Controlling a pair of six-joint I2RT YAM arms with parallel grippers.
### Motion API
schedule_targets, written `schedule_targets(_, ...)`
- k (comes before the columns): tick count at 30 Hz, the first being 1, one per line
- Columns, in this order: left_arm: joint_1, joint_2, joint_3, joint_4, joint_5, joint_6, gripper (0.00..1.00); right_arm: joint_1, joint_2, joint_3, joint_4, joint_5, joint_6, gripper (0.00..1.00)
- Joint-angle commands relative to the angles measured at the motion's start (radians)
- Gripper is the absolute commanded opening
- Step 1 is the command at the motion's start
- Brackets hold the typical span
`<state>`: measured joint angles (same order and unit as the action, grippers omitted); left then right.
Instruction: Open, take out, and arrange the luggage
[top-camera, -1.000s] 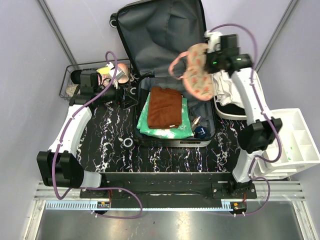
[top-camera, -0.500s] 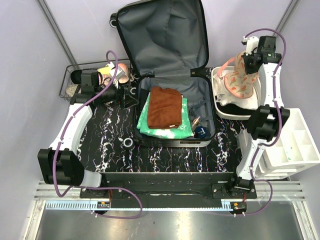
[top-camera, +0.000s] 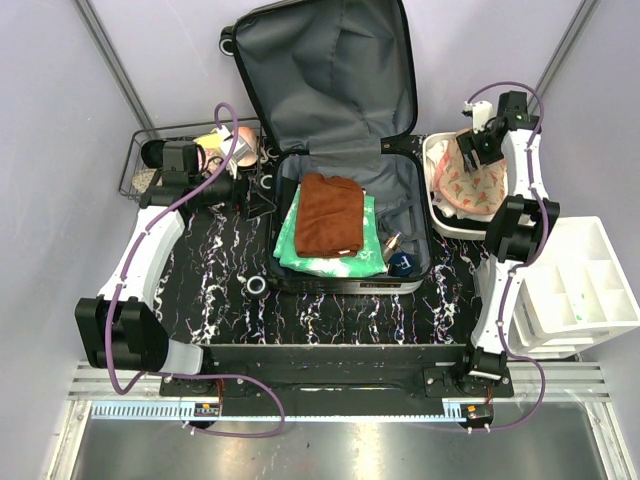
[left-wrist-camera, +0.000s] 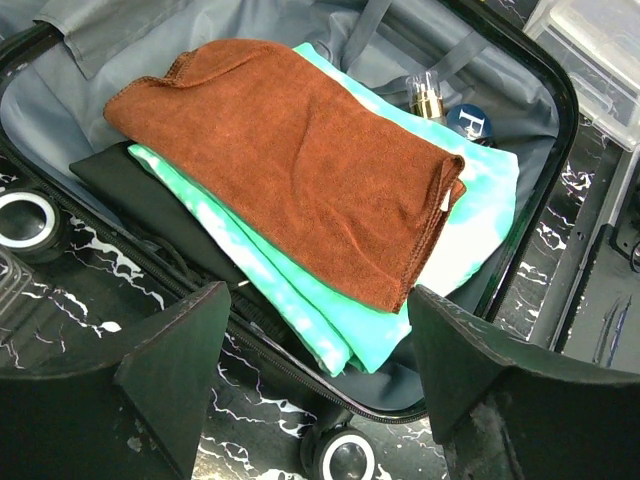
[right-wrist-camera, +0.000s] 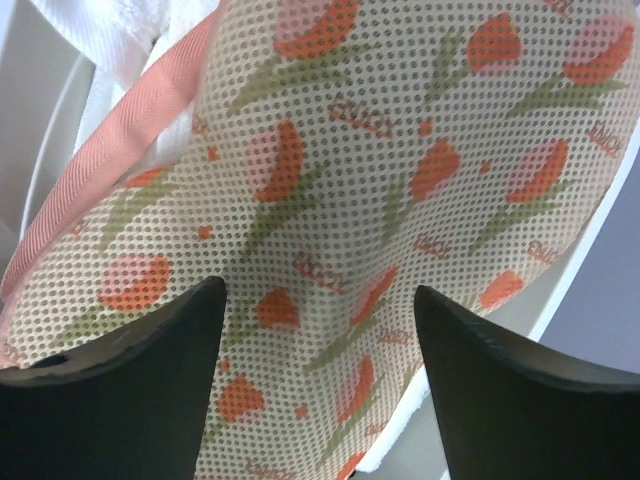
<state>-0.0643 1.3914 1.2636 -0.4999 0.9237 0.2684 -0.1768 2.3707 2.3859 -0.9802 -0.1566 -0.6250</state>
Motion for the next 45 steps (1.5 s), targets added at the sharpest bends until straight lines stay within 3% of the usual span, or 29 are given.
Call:
schedule_targets(1,0.001,0.006,0.077,-0.028,-0.011,0.035,0.77,0.005,0.01,0.143,-0.012,-0.023,0.047,0.87)
schedule_targets(6,0.003,0.018,0.094,-0.031,-0.006,0.066,0.78,0.025,-0.161,0.127,-0.021,-0.148,0.103,0.97)
schedule_targets(8,0.001,0.029,0.095,-0.032,-0.003,0.087,0.78,0.049,-0.232,0.038,-0.032,-0.257,0.104,0.98)
schedule_targets(13,-0.017,0.049,0.092,-0.032,-0.016,0.098,0.77,0.268,-0.477,-0.303,0.004,-0.451,0.045,0.95)
schedule_targets(18,-0.017,0.043,0.088,-0.014,-0.019,0.058,0.76,0.538,-0.637,-0.63,0.181,-0.506,0.021,0.86)
schedule_targets(22,-0.017,0.006,0.057,-0.011,-0.029,0.06,0.75,0.747,-0.656,-0.732,0.176,-0.511,-0.048,0.84)
schedule_targets(26,-0.017,-0.034,0.02,-0.011,-0.039,0.068,0.75,0.824,-0.639,-0.778,0.199,-0.451,-0.07,0.81)
schedule_targets(45,-0.016,-0.104,-0.064,0.003,-0.039,0.061,0.75,0.904,-0.469,-0.804,0.27,-0.183,-0.176,0.81)
